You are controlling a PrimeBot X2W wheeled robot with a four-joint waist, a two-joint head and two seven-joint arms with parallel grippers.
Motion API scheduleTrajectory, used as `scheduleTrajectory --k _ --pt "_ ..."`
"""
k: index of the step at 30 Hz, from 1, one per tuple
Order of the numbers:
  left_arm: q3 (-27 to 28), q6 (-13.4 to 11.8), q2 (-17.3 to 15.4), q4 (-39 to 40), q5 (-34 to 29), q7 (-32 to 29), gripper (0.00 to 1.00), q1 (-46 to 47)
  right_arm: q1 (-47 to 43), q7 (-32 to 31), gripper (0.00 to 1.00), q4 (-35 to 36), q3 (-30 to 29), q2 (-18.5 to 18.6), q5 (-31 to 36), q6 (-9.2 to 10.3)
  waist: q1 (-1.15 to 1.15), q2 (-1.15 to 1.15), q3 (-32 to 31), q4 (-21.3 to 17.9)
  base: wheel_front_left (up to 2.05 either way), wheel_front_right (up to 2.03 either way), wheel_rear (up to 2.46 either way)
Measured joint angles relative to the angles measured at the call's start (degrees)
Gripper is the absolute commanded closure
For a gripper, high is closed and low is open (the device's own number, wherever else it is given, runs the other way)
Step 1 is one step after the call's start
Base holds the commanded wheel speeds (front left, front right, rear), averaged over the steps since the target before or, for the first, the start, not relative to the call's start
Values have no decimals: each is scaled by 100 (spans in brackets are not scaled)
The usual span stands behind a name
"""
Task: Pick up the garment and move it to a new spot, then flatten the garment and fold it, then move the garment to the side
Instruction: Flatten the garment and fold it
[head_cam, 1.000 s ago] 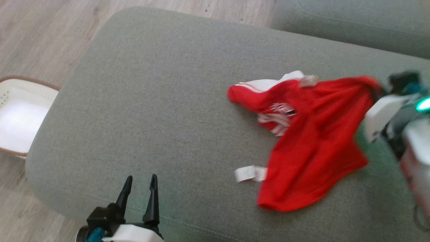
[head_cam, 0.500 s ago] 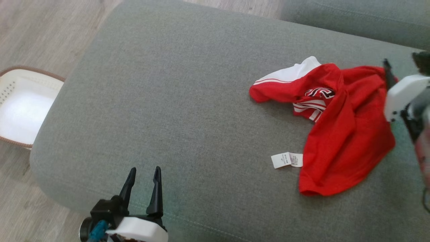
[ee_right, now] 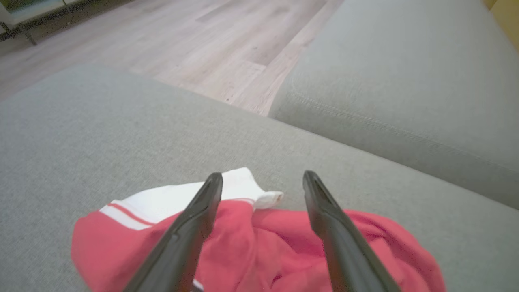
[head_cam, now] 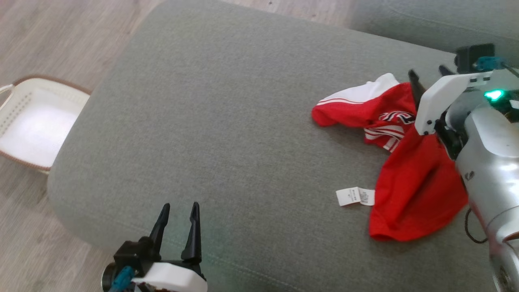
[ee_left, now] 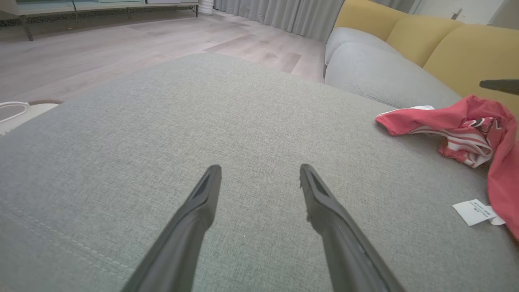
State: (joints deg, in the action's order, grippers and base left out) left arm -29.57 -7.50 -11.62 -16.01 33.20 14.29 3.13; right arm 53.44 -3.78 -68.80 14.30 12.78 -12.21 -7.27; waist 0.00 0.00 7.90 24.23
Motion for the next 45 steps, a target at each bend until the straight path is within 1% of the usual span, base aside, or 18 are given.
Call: scheduleTrajectory --k 2,3,10,11,13,14,15,18,22,25,30,32,37,40,43,44,45 --pt "4 2 20 -5 -29 0 0 1 -2 -241 0 -18 165 8 -185 0 0 0 42 75 0 0 0" --pt "4 2 20 -5 -29 0 0 1 -2 -241 0 -18 165 8 -185 0 0 0 42 75 0 0 0" --pt "69 48 107 -23 -90 0 0 1 -47 -1002 0 4 521 74 -929 0 0 0 116 219 0 0 0" --pt "89 51 116 -25 -101 0 0 0 -76 -1066 53 40 557 80 -1024 0 0 0 113 220 0 0 0" --pt "136 53 127 -29 -101 0 0 0 -140 -1204 78 93 623 90 -1184 0 0 0 106 210 0 0 0" --pt "156 55 129 -33 -112 0 0 0 -170 -1247 78 138 657 94 -1272 0 0 0 102 200 0 0 0" --pt "167 85 130 -38 -131 0 0 0 -196 -1254 100 189 694 103 -1362 0 0 0 98 189 0 0 0" --pt "180 102 140 -49 -149 0 0 0 -259 -1156 100 454 864 126 -1527 0 0 0 81 144 0 0 0" --pt "198 105 141 -87 -172 0 0 0 -263 -723 100 934 1289 190 -1611 0 0 0 26 79 0 0 0" --pt "221 145 136 -118 -200 0 0 -1 -395 -456 100 1403 1807 172 -1715 0 0 0 -56 26 0 0 0" --pt "301 135 96 -115 -200 0 0 -20 -968 -67 100 2073 2830 76 -1790 0 0 0 -205 -118 0 0 0" --pt "321 96 59 -105 -200 0 0 -31 -1173 109 100 2262 3233 24 -1780 0 0 0 -259 -194 0 0 0" --pt "321 89 -4 -23 -200 -10 0 -138 -1595 463 100 2390 4119 -176 -1614 0 0 0 -385 -323 0 0 0" --pt "321 83 -45 -3 -200 -16 0 -151 -1781 635 100 2364 4743 -275 -1265 0 0 0 -429 -365 0 0 0" --pt "315 43 -58 46 -200 -60 0 -171 -1902 789 100 2283 5052 -389 -1184 0 0 0 -481 -393 0 0 0" --pt "314 42 -66 60 -200 -62 0 -202 -1933 854 76 2245 5060 -433 -1200 0 0 0 -500 -406 0 0 0" --pt "312 40 -74 73 -200 -69 0 -244 -1948 911 17 2207 5060 -465 -1210 0 0 0 -520 -423 0 0 0"
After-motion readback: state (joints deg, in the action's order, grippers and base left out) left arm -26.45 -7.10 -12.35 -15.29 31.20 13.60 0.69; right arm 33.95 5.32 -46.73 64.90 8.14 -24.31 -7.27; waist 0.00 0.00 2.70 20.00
